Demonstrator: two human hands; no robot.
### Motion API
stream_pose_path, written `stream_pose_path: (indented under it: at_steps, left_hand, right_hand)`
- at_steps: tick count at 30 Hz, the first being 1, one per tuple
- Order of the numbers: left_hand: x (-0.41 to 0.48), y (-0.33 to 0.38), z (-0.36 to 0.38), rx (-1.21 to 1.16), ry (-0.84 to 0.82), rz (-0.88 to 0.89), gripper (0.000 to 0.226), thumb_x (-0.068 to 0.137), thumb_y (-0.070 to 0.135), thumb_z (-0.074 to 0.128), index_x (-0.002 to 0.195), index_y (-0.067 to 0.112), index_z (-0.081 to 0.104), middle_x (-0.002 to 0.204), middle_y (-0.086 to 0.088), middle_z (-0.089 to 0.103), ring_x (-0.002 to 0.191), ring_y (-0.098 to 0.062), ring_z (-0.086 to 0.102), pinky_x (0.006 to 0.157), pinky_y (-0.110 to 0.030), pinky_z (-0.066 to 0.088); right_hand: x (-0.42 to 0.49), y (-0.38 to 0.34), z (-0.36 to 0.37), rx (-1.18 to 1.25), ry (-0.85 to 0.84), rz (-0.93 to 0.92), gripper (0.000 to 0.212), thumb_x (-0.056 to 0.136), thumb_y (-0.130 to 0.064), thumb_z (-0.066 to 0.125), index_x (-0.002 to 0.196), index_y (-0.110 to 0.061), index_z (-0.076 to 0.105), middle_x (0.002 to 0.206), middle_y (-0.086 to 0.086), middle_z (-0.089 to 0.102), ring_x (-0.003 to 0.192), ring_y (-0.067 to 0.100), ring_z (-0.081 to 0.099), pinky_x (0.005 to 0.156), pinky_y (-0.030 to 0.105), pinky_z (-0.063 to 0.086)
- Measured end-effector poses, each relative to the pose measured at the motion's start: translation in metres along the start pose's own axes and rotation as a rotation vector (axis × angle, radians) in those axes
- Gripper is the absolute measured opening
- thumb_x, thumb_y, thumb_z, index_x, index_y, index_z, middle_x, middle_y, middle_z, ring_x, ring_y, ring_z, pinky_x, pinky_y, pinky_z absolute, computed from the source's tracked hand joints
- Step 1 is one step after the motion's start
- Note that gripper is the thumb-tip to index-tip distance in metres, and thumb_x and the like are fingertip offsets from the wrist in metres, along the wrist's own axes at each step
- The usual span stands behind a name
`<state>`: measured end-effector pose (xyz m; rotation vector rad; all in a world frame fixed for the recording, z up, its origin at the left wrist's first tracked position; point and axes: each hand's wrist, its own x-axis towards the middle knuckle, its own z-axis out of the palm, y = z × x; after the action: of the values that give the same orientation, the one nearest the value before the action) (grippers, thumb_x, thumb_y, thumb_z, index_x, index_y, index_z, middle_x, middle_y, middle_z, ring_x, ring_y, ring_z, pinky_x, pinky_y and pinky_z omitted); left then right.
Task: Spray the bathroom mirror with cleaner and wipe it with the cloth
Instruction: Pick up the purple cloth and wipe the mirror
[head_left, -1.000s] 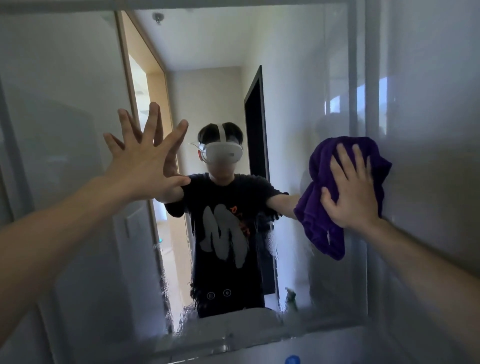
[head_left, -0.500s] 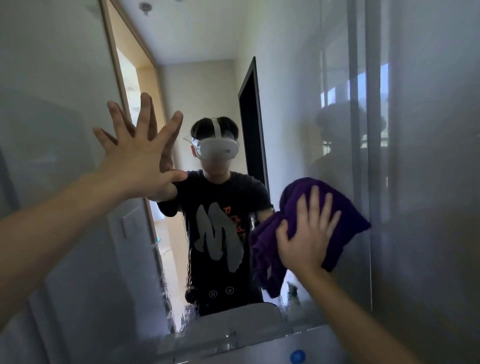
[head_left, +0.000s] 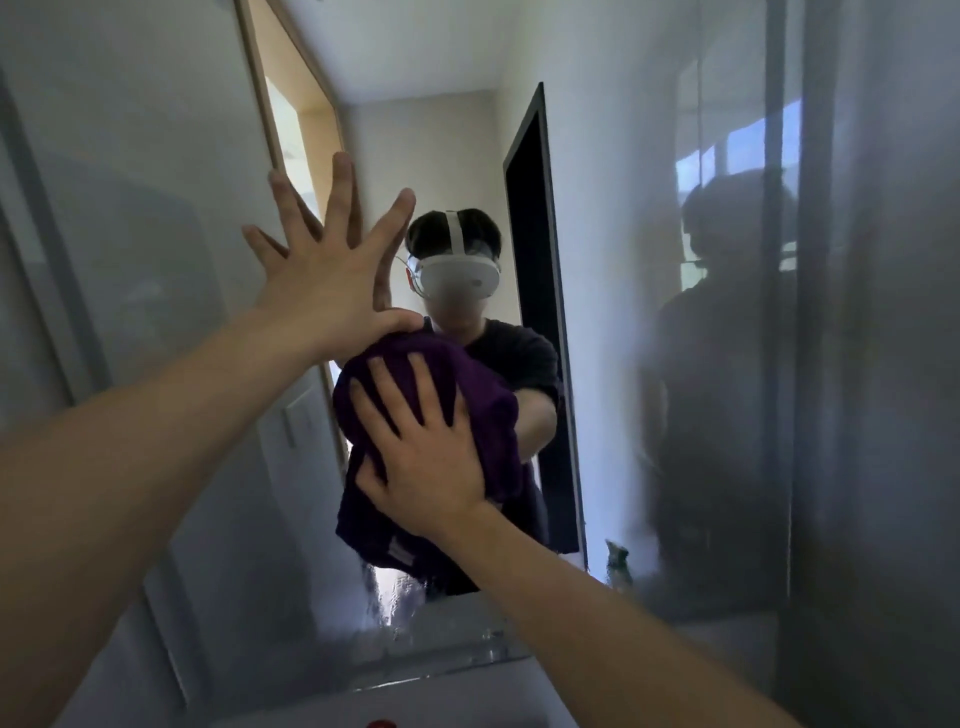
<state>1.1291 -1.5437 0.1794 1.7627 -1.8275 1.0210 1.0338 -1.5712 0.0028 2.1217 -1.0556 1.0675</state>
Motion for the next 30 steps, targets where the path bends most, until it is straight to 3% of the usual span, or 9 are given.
stream_pose_path:
  at_steps: [5,9,12,15,18,22,24,28,30]
  left_hand:
    - [0.004,-0.002,0.006,0.001,0.035,0.002,0.121,0.071,0.084,0.064,0.154,0.057,-0.019,0.166,-0.002,-0.037,0.147,-0.058,-0.03,0.111,-0.086,0.006]
    - [0.004,-0.001,0.008,0.01,0.046,-0.007,0.121,0.074,0.08,0.067,0.154,0.056,-0.02,0.165,-0.002,-0.04,0.147,-0.057,-0.03,0.111,-0.086,0.005]
    - [0.006,-0.002,0.01,0.01,0.048,-0.008,0.122,0.074,0.081,0.067,0.154,0.055,-0.021,0.165,-0.002,-0.04,0.147,-0.056,-0.031,0.11,-0.086,0.006]
    - [0.004,-0.002,0.009,0.01,0.041,-0.013,0.121,0.074,0.082,0.065,0.155,0.055,-0.02,0.166,-0.002,-0.039,0.148,-0.056,-0.03,0.111,-0.086,0.006]
    - [0.0,0.0,0.003,-0.009,0.024,-0.015,0.121,0.073,0.079,0.069,0.156,0.055,-0.016,0.167,-0.002,-0.036,0.148,-0.055,-0.031,0.111,-0.085,0.005]
    - [-0.004,0.003,-0.01,-0.077,-0.024,-0.025,0.118,0.074,0.078,0.07,0.157,0.055,-0.011,0.167,0.002,-0.036,0.148,-0.053,-0.033,0.114,-0.083,0.0]
    - [-0.005,0.006,-0.012,-0.101,-0.032,-0.041,0.114,0.075,0.082,0.066,0.157,0.057,-0.01,0.167,0.004,-0.035,0.148,-0.052,-0.034,0.115,-0.082,-0.001]
    - [-0.003,0.014,-0.014,-0.151,-0.025,-0.09,0.098,0.08,0.091,0.046,0.155,0.06,-0.009,0.167,0.007,-0.034,0.148,-0.049,-0.035,0.116,-0.079,-0.007]
    - [-0.003,0.011,-0.014,-0.136,-0.044,-0.09,0.098,0.079,0.092,0.043,0.155,0.061,-0.011,0.167,0.008,-0.035,0.148,-0.048,-0.036,0.117,-0.078,-0.007]
  right_hand:
    - [0.012,-0.056,0.024,-0.066,-0.071,-0.265,0.074,0.088,-0.05,0.053,0.156,-0.03,0.034,0.168,-0.004,0.022,0.155,0.028,0.012,0.095,0.042,0.045]
    - [0.017,-0.098,0.038,-0.103,-0.075,-0.362,0.073,0.078,-0.062,0.063,0.145,-0.034,0.052,0.156,-0.01,0.046,0.145,0.023,0.026,0.086,0.033,0.047]
    - [0.023,-0.097,0.039,0.041,0.035,-0.481,0.066,0.066,-0.055,0.078,0.126,-0.027,0.071,0.135,-0.008,0.066,0.129,0.022,0.037,0.083,0.034,0.042]
    - [0.034,-0.077,0.034,0.15,0.074,-0.606,0.066,0.061,-0.039,0.085,0.12,-0.013,0.073,0.128,0.004,0.07,0.12,0.025,0.038,0.075,0.034,0.051]
    - [0.042,-0.053,0.023,0.137,0.089,-0.599,0.072,0.065,-0.037,0.081,0.13,-0.01,0.065,0.137,0.009,0.064,0.125,0.028,0.036,0.071,0.039,0.052]
    - [0.047,-0.007,0.001,0.044,0.08,-0.521,0.075,0.081,-0.041,0.061,0.15,-0.018,0.045,0.158,0.006,0.043,0.143,0.033,0.029,0.089,0.046,0.044]
    - [0.047,0.022,-0.013,-0.005,0.047,-0.498,0.075,0.084,-0.042,0.054,0.155,-0.022,0.038,0.163,0.003,0.035,0.144,0.033,0.036,0.095,0.046,0.041]
    - [0.039,0.076,-0.04,-0.088,0.029,-0.42,0.076,0.086,-0.044,0.051,0.157,-0.026,0.032,0.167,0.001,0.027,0.133,0.03,0.052,0.085,0.043,0.046]
    - [0.034,0.098,-0.053,-0.136,0.048,-0.336,0.077,0.084,-0.045,0.052,0.157,-0.026,0.033,0.167,0.0,0.026,0.144,0.031,0.041,0.082,0.044,0.048]
